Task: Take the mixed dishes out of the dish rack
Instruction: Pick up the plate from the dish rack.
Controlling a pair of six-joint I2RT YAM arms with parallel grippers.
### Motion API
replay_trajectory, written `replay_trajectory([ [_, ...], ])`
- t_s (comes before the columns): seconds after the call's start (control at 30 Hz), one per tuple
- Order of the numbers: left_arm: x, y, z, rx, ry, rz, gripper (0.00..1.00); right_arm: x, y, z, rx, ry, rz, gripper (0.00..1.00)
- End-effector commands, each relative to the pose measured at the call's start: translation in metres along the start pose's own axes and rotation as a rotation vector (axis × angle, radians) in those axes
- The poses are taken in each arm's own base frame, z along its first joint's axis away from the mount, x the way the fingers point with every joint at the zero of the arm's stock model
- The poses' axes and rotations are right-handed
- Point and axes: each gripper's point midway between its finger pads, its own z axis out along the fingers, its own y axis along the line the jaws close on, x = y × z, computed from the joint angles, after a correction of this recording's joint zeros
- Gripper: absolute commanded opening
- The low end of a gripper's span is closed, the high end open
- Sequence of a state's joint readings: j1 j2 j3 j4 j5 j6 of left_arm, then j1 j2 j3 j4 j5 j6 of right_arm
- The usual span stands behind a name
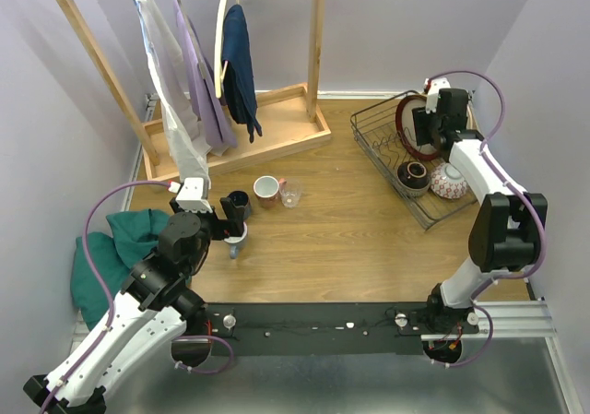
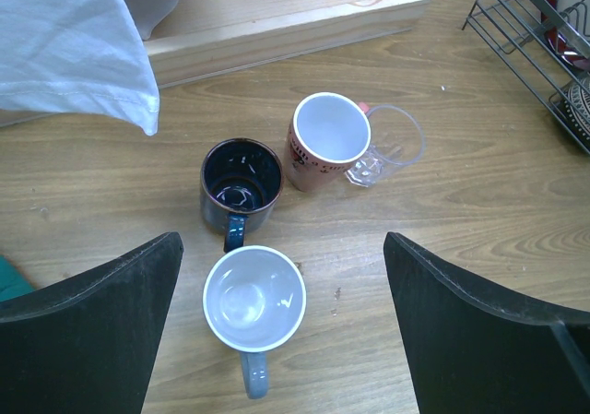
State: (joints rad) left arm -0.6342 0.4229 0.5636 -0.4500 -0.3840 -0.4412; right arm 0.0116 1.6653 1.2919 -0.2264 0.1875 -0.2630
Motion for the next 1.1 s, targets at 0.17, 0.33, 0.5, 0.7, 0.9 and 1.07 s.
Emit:
replay_trajectory([
  [0.17, -0.008, 0.003, 0.002, -0.018, -0.032, -0.003, 0.99, -0.054, -0.017, 0.013, 0.050, -0.150, -0.066, 0.68],
  [0.33, -0.008, 0.002, 0.002, -0.015, -0.031, -0.003, 0.99, -0.060, -0.020, 0.017, 0.069, -0.150, -0.091, 0.62],
  [0.5, -0.007, 0.002, 0.002, -0.014, -0.029, 0.000, 0.99, -0.060, -0.017, 0.021, 0.060, -0.135, -0.104, 0.52],
  [0.7, -0.008, 0.002, 0.002, -0.015, -0.032, -0.002, 0.99, -0.062, -0.015, 0.015, 0.043, -0.133, -0.121, 0.33],
  [0.9, -0.007, 0.002, 0.002, -0.016, -0.030, 0.001, 0.99, -0.071, -0.016, 0.001, 0.030, -0.148, -0.149, 0.14],
  [1.07, -0.006, 0.001, 0.003, -0.009, -0.025, 0.006, 0.99, -0.086, -0.021, -0.013, 0.022, -0.177, -0.178, 0.05],
])
